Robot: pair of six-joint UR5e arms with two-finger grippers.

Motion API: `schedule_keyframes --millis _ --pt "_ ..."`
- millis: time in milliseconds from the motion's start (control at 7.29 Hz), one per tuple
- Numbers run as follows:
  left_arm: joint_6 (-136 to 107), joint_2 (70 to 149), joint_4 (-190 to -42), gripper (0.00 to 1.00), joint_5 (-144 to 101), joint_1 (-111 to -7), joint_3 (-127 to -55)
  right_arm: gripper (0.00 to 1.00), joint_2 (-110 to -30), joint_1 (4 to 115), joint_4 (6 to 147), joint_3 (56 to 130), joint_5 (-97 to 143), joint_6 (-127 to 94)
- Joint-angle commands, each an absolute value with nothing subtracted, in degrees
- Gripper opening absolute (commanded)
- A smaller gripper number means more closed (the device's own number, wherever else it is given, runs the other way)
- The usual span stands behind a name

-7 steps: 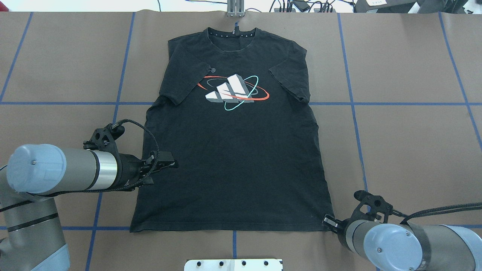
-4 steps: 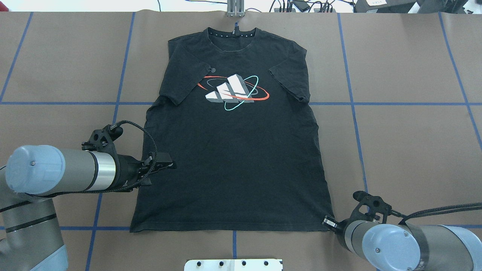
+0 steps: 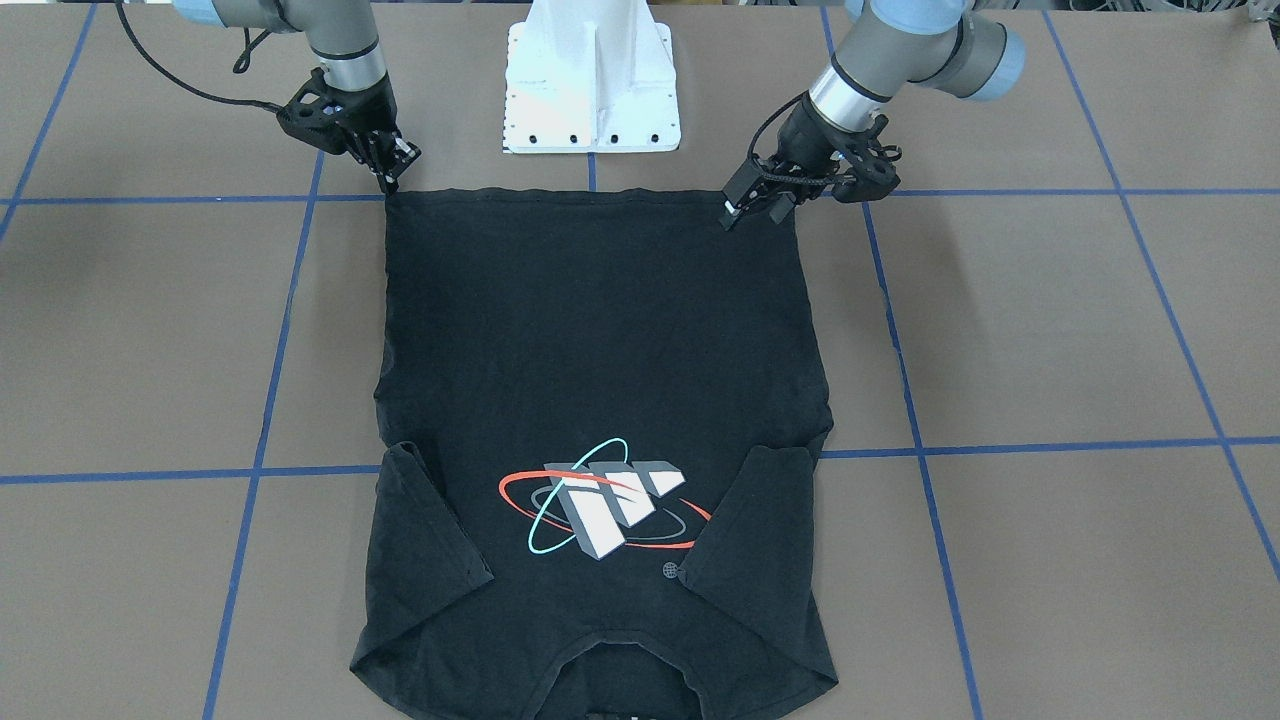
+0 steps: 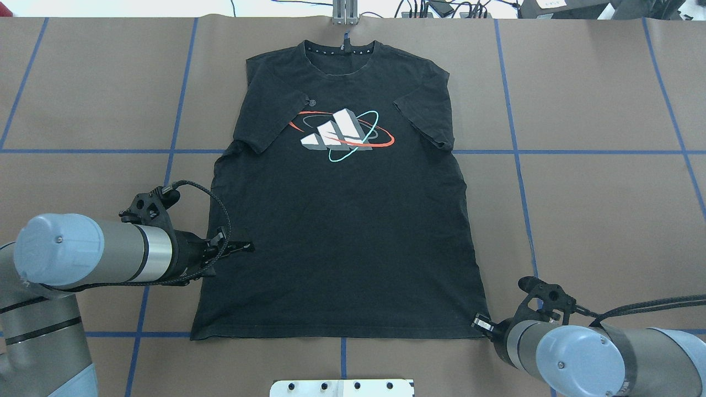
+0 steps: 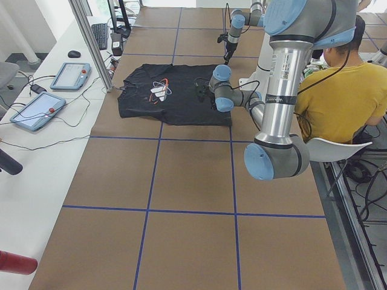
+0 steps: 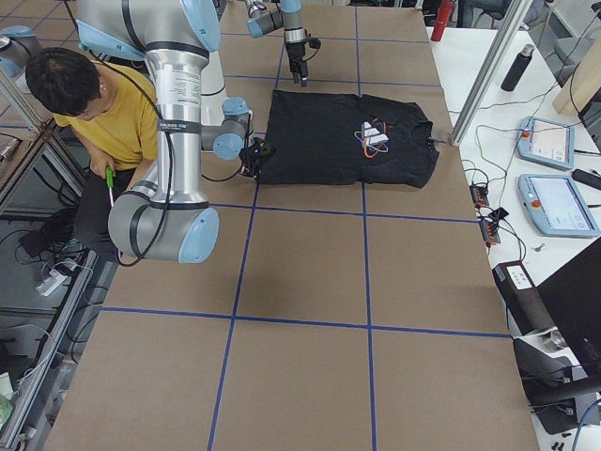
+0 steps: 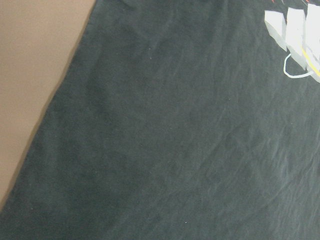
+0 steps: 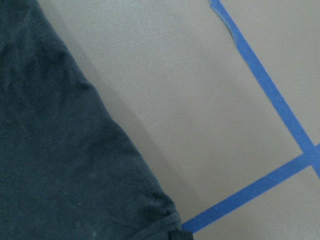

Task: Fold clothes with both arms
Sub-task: 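Move the left gripper down the shirt side to the near hem corner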

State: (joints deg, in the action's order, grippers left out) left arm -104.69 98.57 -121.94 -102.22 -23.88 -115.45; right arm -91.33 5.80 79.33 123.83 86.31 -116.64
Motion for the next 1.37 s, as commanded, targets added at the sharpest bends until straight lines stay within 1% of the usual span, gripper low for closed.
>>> schedule_keyframes --millis 0,137,274,411,823,960,1097,1234 --pt "-107.99 97.74 -113.07 0.99 -96.2 -19.11 -118.73 0.0 -92.19 6.41 79.37 125.67 86.57 -116.63" --pt "-110.89 96.78 -111.29 0.99 -91.63 -15.77 -118.83 0.0 -93.07 6.5 79.37 126.38 86.66 -116.54" --pt "-111.7 92.33 -111.27 0.99 -90.63 -13.21 -120.66 0.0 -93.08 6.5 79.37 126.47 86.66 -116.54" --pt "-112.06 88.54 -111.53 0.99 -90.27 -13.01 -123.98 0.0 -93.08 6.5 79.37 126.39 86.66 -116.54" --pt "-115.57 86.4 -112.49 0.98 -90.26 -9.59 -123.84 0.0 -92.99 6.33 79.37 126.21 86.75 -116.54" --pt "-117.14 86.31 -114.76 0.96 -90.26 -9.41 -122.45 0.0 -92.9 6.33 79.37 126.12 86.75 -116.46" --pt "-117.94 86.83 -116.35 0.94 -90.26 -8.53 -120.26 0.0 -92.9 6.33 79.37 125.95 86.75 -116.37" --pt "-117.95 87.01 -116.54 0.89 -90.26 -8.53 -120.5 0.0 -92.81 6.24 79.37 125.86 86.84 -116.37"
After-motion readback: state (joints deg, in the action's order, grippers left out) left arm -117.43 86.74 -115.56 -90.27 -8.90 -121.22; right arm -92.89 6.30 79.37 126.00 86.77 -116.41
